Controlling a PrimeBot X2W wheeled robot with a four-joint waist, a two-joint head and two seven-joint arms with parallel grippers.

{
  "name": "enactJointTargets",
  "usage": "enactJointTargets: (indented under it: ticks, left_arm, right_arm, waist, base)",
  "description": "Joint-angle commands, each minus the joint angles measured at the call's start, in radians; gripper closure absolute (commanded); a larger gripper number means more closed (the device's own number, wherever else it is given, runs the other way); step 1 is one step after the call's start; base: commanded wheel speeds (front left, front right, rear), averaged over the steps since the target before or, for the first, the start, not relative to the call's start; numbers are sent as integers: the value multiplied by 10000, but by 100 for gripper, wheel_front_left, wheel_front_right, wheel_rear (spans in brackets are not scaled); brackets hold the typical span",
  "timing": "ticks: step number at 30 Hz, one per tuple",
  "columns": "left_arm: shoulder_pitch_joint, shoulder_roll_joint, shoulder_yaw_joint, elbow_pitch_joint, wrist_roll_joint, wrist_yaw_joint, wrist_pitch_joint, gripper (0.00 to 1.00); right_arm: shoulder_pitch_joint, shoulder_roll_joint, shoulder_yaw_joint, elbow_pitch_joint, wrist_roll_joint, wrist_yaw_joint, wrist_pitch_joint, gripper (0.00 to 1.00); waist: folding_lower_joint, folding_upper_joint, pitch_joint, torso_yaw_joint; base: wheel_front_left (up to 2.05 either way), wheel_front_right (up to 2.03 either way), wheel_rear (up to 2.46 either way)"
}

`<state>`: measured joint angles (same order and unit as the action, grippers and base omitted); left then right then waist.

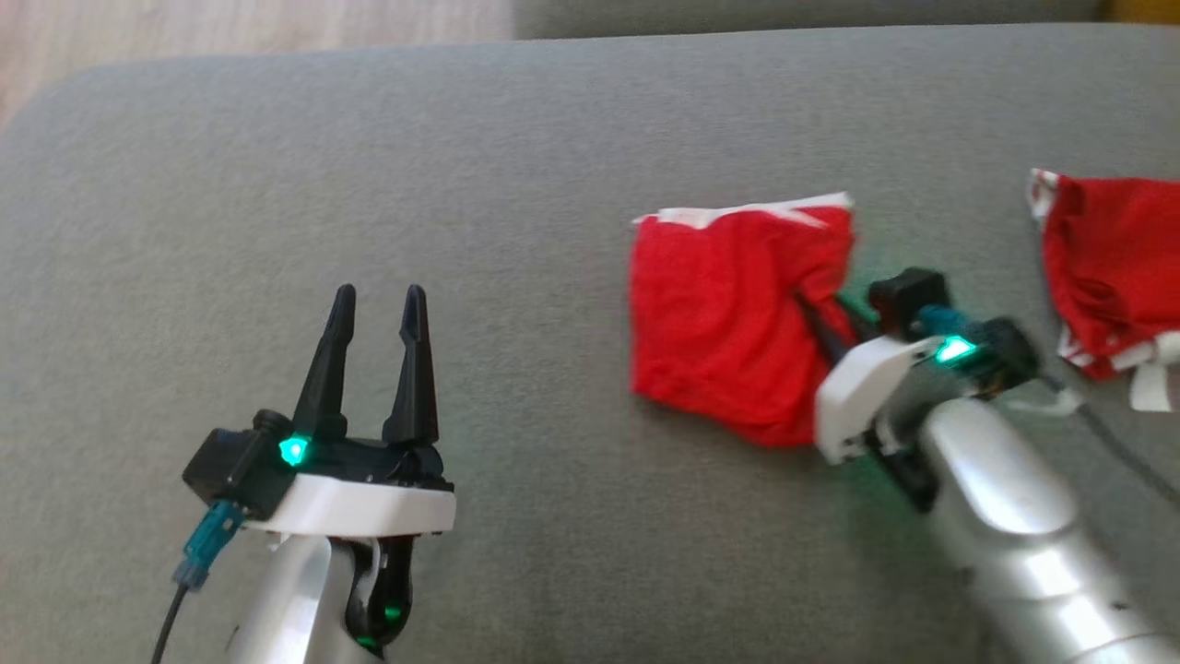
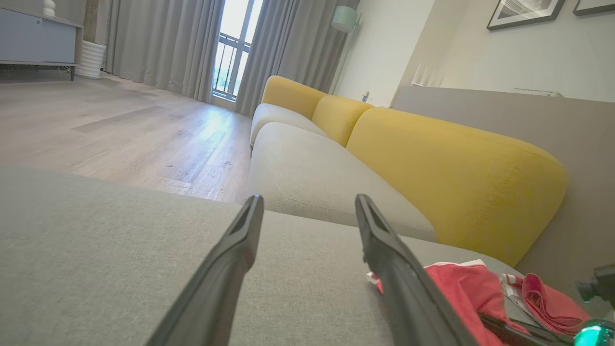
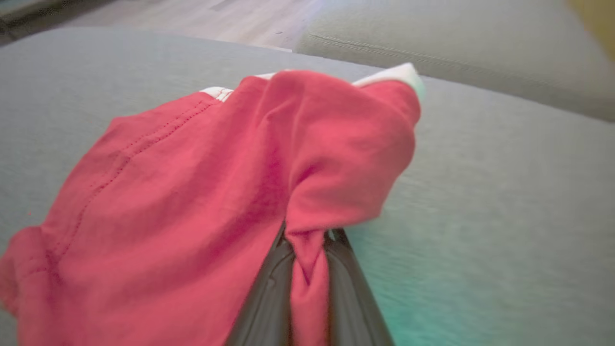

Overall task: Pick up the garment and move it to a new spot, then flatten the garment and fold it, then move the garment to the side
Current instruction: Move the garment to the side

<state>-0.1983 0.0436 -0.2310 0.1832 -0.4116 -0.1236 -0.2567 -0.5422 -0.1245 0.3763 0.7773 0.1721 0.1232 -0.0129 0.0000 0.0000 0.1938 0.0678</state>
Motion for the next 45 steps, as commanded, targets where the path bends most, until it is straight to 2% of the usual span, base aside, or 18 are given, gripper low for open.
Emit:
enactJointTargets:
  ticks: [1, 5, 11, 15, 18, 19, 21, 24, 27, 32, 44, 45]
  left_arm:
    - [-178, 66, 346, -380, 107, -12, -51, 0]
    - [-199, 66, 421, -419, 127, -13, -51, 0]
    - [-354, 66, 359, -465, 48, -24, -51, 0]
    - [-518, 66, 246, -469, -48, -33, -51, 0]
    - [-692, 66, 242, -464, -110, -39, -51, 0]
    - [-692, 66, 242, -464, -110, -39, -51, 0]
    - [-805, 66, 231, -464, -143, -44, -51, 0]
    - [-981, 66, 191, -477, -192, -50, -51, 0]
    - [-1150, 66, 166, -477, -230, -55, -51, 0]
    - [-1318, 66, 182, -441, -197, -61, -51, 0]
    - [-1604, 66, 90, -429, -55, -69, -51, 0]
    - [-1612, 66, 94, -431, -53, -69, -51, 0]
  right_arm:
    - [-274, -486, 233, -553, -135, 75, 133, 100]
    - [-411, -2147, 834, -1415, -243, 75, 751, 100]
    - [-649, -4989, 1606, -2790, 740, 75, 1651, 100]
    - [-708, -6742, 1723, -3439, 1497, 75, 2080, 100]
    - [-590, -7851, 1807, -3775, 1890, 75, 2367, 100]
    - [-590, -7851, 1807, -3775, 1890, 75, 2367, 100]
    - [-485, -8537, 1825, -3826, 2060, 75, 2459, 100]
    - [-374, -9238, 1691, -3675, 2286, 75, 2586, 100]
    - [-221, -9747, 1606, -3428, 2374, 75, 2609, 100]
    - [-80, -10108, 1366, -2855, 2260, 75, 2842, 100]
    - [141, -9649, 404, -2347, 1715, 75, 3313, 100]
    - [144, -9575, 259, -2332, 1655, 75, 3281, 83]
  waist:
    - [0, 0, -92, -272]
    - [0, 0, -32, -551]
    - [0, 0, 328, -688]
    - [0, 0, 643, -599]
    - [0, 0, 934, -484]
    - [0, 0, 934, -484]
    - [0, 0, 1123, -396]
    - [0, 0, 1421, -235]
    - [0, 0, 1707, -66]
    - [0, 0, 2069, 99]
    - [0, 0, 2398, 167]
    - [0, 0, 2399, 155]
  base:
    - [0, 0, 0]
    - [0, 0, 0]
    - [0, 0, 0]
    - [0, 0, 0]
    - [0, 0, 0]
    - [0, 0, 0]
    - [0, 0, 0]
    - [0, 0, 0]
    - [0, 0, 0]
    - [0, 0, 0]
    - [0, 0, 0]
    - [0, 0, 0]
